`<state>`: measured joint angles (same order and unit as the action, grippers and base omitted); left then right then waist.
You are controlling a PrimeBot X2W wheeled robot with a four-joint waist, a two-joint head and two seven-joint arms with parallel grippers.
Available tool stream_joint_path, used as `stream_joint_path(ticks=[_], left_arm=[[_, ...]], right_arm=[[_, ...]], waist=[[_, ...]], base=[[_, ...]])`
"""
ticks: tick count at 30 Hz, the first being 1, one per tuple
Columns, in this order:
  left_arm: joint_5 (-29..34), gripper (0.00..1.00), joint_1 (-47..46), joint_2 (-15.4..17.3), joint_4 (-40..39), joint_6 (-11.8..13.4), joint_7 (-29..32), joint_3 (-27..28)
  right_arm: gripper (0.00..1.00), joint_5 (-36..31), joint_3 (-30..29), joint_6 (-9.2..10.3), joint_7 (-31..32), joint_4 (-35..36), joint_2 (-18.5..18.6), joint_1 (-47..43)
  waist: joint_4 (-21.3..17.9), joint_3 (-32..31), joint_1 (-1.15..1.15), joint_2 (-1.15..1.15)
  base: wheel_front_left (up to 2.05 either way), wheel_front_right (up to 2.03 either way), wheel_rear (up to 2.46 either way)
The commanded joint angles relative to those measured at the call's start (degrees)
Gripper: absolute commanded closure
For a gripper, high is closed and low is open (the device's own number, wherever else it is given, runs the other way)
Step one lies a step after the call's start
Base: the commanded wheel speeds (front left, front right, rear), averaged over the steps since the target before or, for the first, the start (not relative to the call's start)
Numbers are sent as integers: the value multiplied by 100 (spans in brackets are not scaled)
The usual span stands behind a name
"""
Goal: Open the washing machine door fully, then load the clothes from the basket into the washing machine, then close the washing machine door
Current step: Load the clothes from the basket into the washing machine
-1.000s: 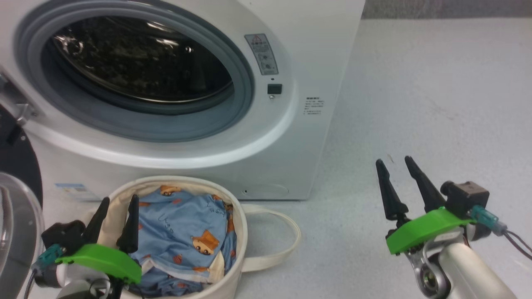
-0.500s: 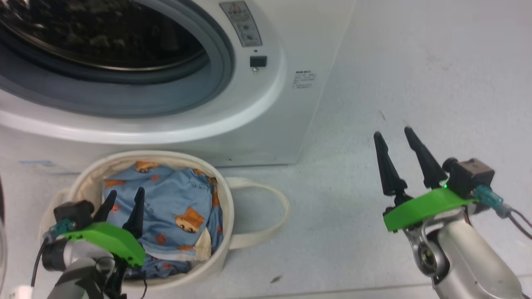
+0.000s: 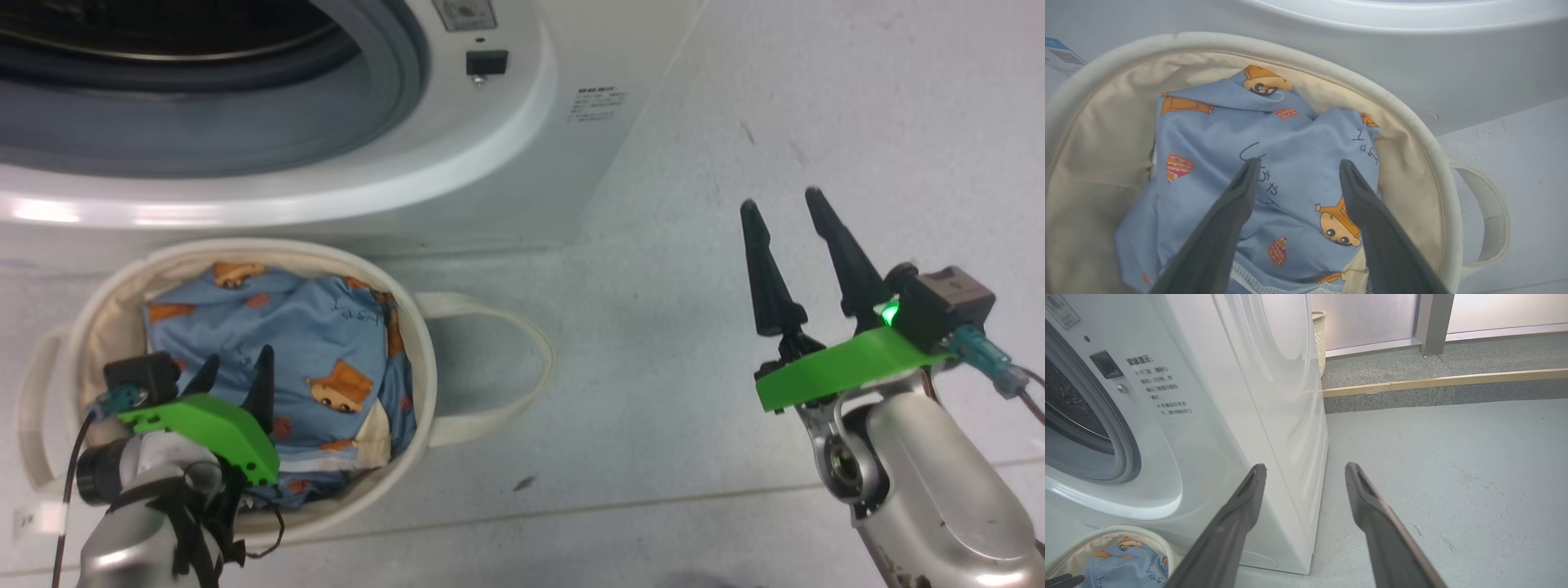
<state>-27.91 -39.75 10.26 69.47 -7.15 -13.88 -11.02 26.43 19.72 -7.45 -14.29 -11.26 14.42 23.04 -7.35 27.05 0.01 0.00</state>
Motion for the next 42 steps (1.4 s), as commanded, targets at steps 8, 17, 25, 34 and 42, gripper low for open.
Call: stream_joint_path(ticks=[8, 17, 25, 34, 42], left_arm=[[-226, 0, -329, 271, 133, -33, 494, -308], [-342, 0, -785, 492, 360, 35, 845, -370], [-313, 0, -1170, 570, 416, 95, 858, -443], [-370, 2, -1328, 584, 440, 130, 764, -466], [-479, 100, -1265, 515, 445, 45, 506, -476]], right_arm=[[0, -210, 83, -3, -71, 474, 9, 44], [0, -324, 95, -3, -71, 935, -88, -127], [0, -420, 113, -3, -71, 1227, -160, -186], [0, -444, 49, -3, -71, 1317, -265, -218], [0, -394, 43, -3, -71, 1216, -259, -186]], waist=[[-196, 680, -1, 0], [-324, 1259, -1, 0], [-444, 1728, -1, 0], [-492, 1811, -1, 0], [-403, 1555, -1, 0]], base=[[0, 0, 0], [0, 0, 0], [0, 0, 0], [0, 0, 0], [0, 0, 0]])
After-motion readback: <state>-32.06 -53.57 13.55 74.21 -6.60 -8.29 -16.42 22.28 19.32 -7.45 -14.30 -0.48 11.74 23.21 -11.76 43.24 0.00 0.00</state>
